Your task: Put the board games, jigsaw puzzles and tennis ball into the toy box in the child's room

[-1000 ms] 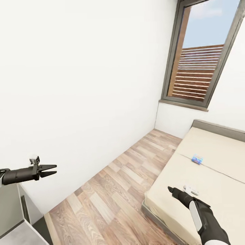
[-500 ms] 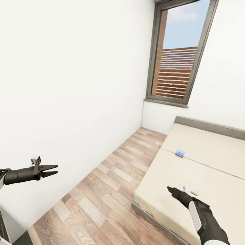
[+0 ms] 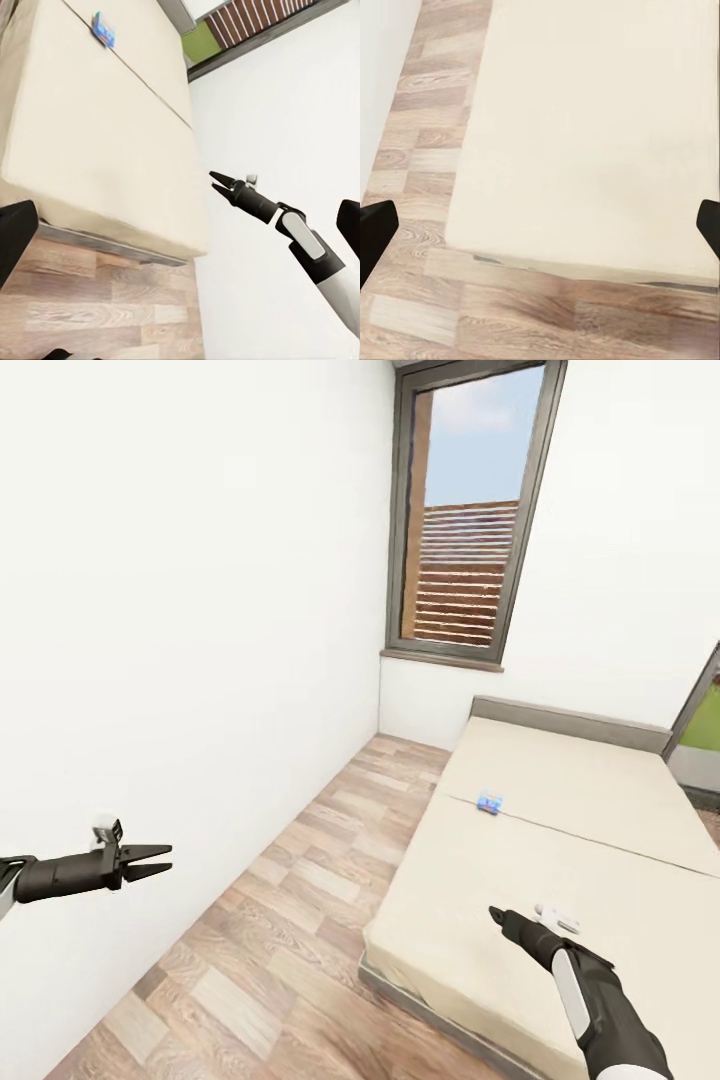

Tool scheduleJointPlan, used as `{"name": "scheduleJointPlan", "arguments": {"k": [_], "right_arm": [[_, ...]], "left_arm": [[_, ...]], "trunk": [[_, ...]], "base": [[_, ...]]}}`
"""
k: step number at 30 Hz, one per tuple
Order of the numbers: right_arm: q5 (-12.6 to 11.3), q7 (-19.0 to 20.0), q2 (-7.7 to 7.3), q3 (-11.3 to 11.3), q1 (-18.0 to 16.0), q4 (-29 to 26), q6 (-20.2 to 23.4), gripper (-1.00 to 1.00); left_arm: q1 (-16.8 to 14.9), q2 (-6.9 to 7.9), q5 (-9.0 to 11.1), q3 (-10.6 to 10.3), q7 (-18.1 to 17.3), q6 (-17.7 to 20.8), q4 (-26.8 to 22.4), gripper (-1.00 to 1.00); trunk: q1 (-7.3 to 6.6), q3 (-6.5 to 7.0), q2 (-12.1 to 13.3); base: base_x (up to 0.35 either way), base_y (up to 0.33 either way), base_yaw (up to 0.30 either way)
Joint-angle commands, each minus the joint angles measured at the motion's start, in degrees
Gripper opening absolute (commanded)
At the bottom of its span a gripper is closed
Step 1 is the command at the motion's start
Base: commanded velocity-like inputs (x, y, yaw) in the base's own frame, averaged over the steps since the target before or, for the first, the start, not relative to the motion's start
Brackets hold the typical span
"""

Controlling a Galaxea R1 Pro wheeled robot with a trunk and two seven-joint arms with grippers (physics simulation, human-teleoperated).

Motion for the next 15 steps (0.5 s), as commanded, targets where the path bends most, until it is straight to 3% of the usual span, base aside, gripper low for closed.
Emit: {"name": "scheduleJointPlan", "arguments": {"k": [1, 15], "right_arm": [[-0.26, 0.08, 0.11, -0.11, -0.07, -0.1, 0.33, 1.0], [0.15, 0.18, 0.26, -0.06, -0.07, -0.17, 0.3, 1.0]], "left_arm": [[-0.03, 0.02, 0.0, -0.03, -0.22, 0.6, -0.02, 1.0], [-0.05, 0.02, -0.02, 0.04, -0.22, 0.66, -0.02, 1.0]], "trunk": [[0.06, -0.13, -0.12], [0.06, -0.13, -0.12]], "base": [[0.275, 0.094, -0.206], [0.25, 0.02, -0.041]]}}
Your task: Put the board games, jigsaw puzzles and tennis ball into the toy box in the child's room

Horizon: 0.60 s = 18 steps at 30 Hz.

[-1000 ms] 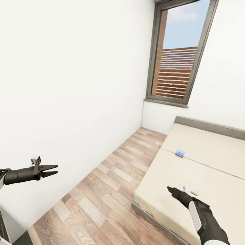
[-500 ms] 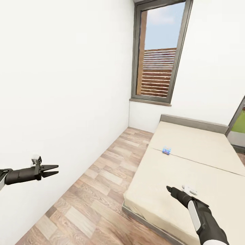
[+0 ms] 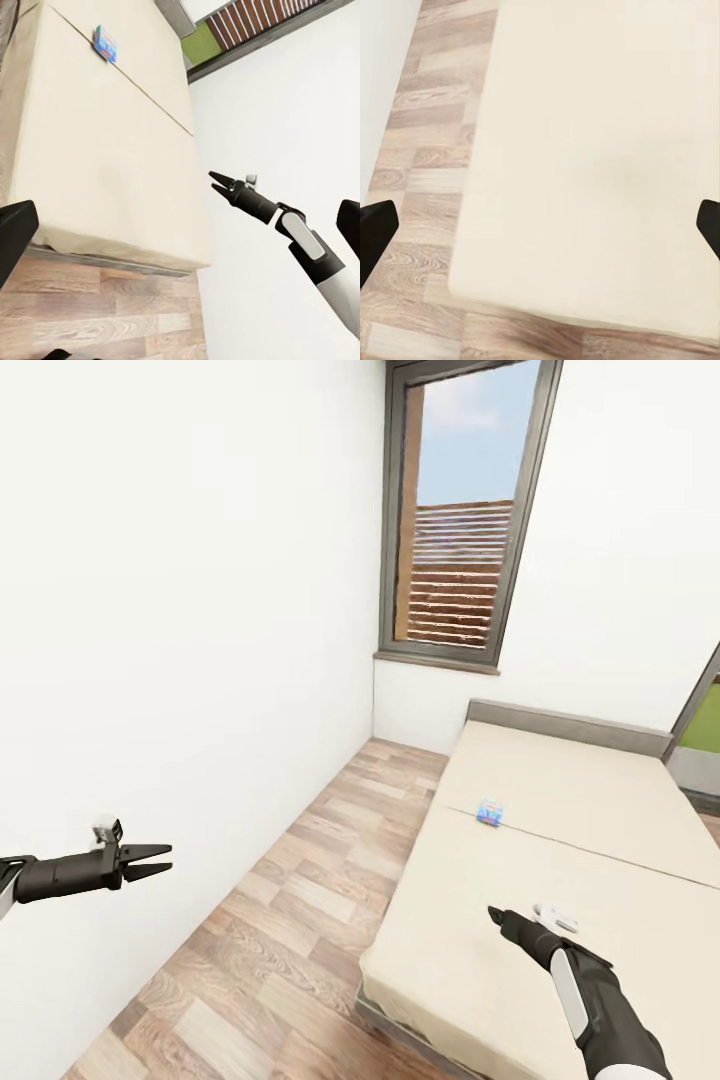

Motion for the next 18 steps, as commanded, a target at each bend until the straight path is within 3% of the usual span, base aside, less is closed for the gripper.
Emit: {"name": "scheduleJointPlan", "arguments": {"k": [1, 18], "right_arm": [[-0.43, 0.15, 0.03, -0.13, -0.05, -0.07, 0.35, 1.0], [-0.81, 0.31, -0.02, -0.13, -0.05, -0.13, 0.43, 1.0]], "left_arm": [[-0.05, 0.01, -0.01, -0.03, -0.23, 0.61, -0.01, 1.0], [-0.05, 0.06, 0.04, 0.04, -0.23, 0.63, -0.01, 1.0]], "trunk": [[0.05, -0.13, -0.13], [0.05, -0.13, -0.13]], "base": [[0.147, 0.001, -0.002], [0.073, 0.021, -0.023]]}}
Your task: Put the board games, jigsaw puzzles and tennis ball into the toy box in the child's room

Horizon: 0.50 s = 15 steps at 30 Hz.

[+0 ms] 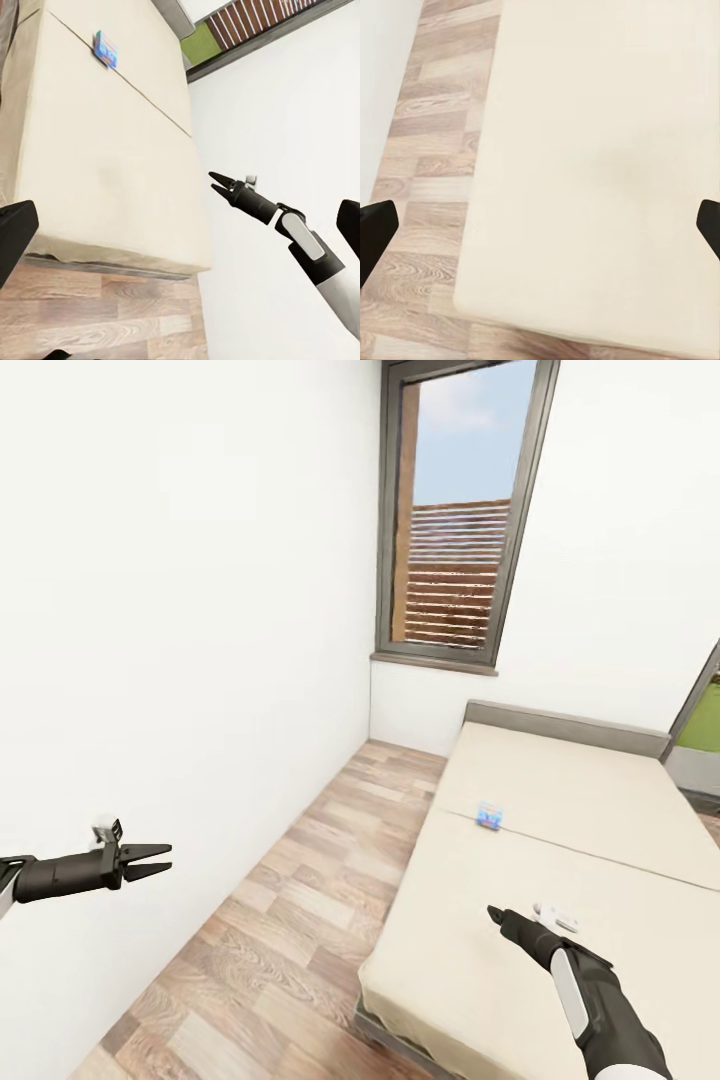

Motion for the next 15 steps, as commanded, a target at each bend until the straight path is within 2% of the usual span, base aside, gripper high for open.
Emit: {"name": "scheduleJointPlan", "arguments": {"k": [1, 8, 15], "right_arm": [[-0.44, 0.14, 0.0, -0.14, -0.06, -0.04, 0.35, 1.0], [-0.6, 0.04, -0.15, -0.18, -0.06, 0.11, 0.36, 1.0], [-0.62, -0.04, -0.34, -0.22, -0.06, 0.33, 0.35, 1.0]], "left_arm": [[-0.03, 0.04, 0.01, -0.01, -0.22, 0.61, -0.01, 1.0], [-0.03, -0.02, -0.03, -0.08, -0.22, 0.61, -0.01, 1.0], [-0.03, -0.02, -0.05, -0.08, -0.22, 0.61, -0.01, 1.0]], "trunk": [[0.05, -0.13, -0.13], [0.05, -0.13, -0.13], [0.05, -0.13, -0.13]], "base": [[0.136, 0.126, -0.186], [0.148, 0.16, -0.244], [0.152, 0.231, -0.276]]}}
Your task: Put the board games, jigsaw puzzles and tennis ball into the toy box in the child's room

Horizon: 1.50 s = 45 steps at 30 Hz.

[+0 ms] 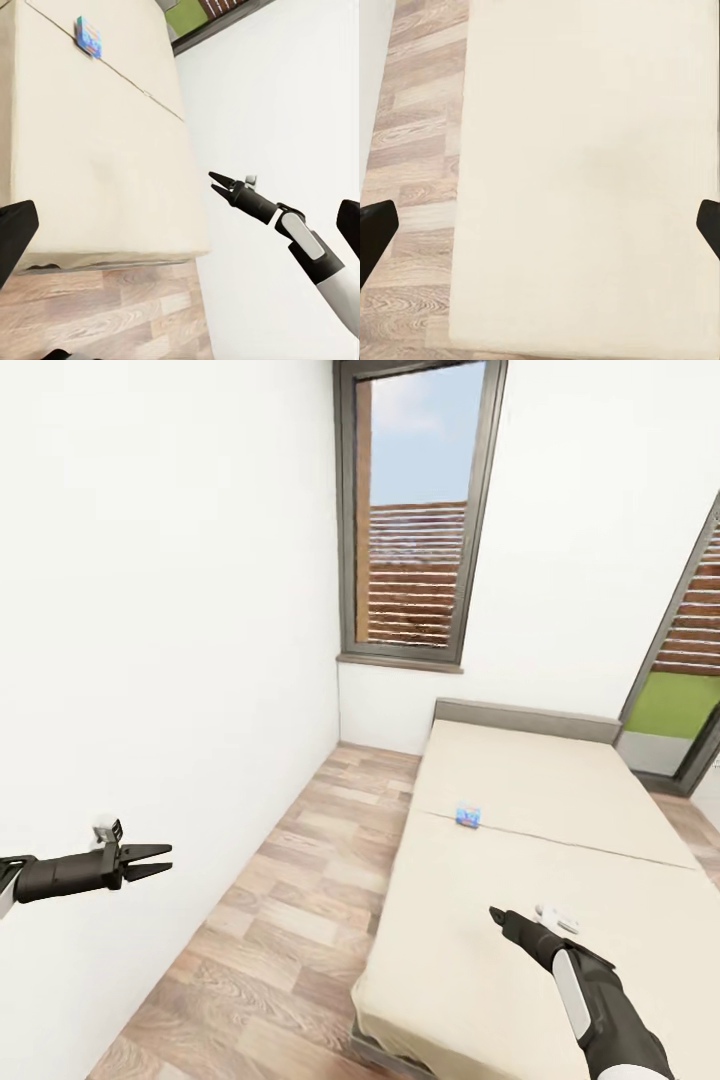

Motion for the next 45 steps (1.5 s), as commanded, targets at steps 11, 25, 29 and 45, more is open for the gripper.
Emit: {"name": "scheduleJointPlan", "arguments": {"k": [11, 25, 29, 45], "right_arm": [[-0.33, 0.14, 0.12, -0.15, -0.07, -0.05, 0.36, 1.0], [-0.33, 0.07, 0.05, -0.15, -0.07, -0.05, 0.35, 1.0], [-0.33, 0.07, 0.08, -0.15, -0.07, -0.05, 0.35, 1.0], [-0.33, 0.07, -0.08, -0.15, -0.07, -0.05, 0.36, 1.0]], "left_arm": [[-0.02, 0.02, 0.02, -0.09, -0.22, 0.55, -0.02, 1.0], [-0.02, 0.03, 0.09, -0.02, -0.22, 0.52, -0.02, 1.0], [-0.02, 0.06, 0.09, 0.03, -0.22, 0.52, -0.02, 1.0], [0.0, 0.11, 0.04, 0.01, -0.22, 0.46, -0.02, 1.0]], "trunk": [[0.05, -0.13, -0.13], [0.05, -0.13, -0.13], [0.05, -0.13, -0.13], [0.05, -0.13, -0.13]], "base": [[0.131, 0.131, -0.28], [0.107, 0.133, -0.281], [0.011, 0.011, -0.281], [0.001, 0.012, -0.281]]}}
